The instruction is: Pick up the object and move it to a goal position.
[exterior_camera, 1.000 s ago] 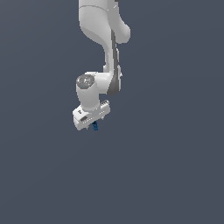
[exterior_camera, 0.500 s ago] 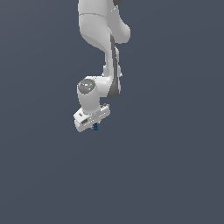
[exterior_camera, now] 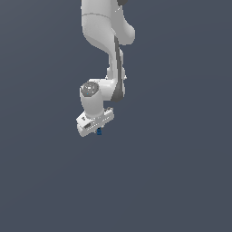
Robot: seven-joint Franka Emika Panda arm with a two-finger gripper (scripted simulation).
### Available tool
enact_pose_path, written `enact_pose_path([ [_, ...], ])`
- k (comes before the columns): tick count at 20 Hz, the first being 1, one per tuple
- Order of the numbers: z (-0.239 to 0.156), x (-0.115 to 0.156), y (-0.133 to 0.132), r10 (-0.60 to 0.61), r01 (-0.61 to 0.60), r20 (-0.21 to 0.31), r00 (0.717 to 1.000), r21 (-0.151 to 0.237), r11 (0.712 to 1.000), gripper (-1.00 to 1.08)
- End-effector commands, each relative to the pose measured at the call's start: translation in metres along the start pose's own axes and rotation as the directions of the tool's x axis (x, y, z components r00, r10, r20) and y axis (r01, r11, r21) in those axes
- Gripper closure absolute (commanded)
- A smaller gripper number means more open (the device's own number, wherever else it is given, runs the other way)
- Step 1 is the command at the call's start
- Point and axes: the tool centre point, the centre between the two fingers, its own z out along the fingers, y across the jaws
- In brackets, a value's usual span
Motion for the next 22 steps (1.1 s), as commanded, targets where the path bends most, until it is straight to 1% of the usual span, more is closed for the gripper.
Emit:
enact_pose_path([
  [1, -0.002, 0.000, -0.001, 0.000, 0.000, 0.000, 1.000, 0.000, 1.000, 1.08],
  [6, -0.014, 0.001, -0.006, 0.000, 0.000, 0.000, 1.000, 0.000, 1.000, 1.08],
  [11, -0.038, 0.002, -0.016, 0.000, 0.000, 0.000, 1.000, -0.001, 1.000, 1.08],
  [16, -0.074, 0.004, -0.031, -0.001, 0.001, 0.001, 1.000, -0.001, 1.000, 1.08],
  [22, -0.131, 0.008, -0.054, -0.001, 0.001, 0.001, 1.000, -0.001, 1.000, 1.08],
])
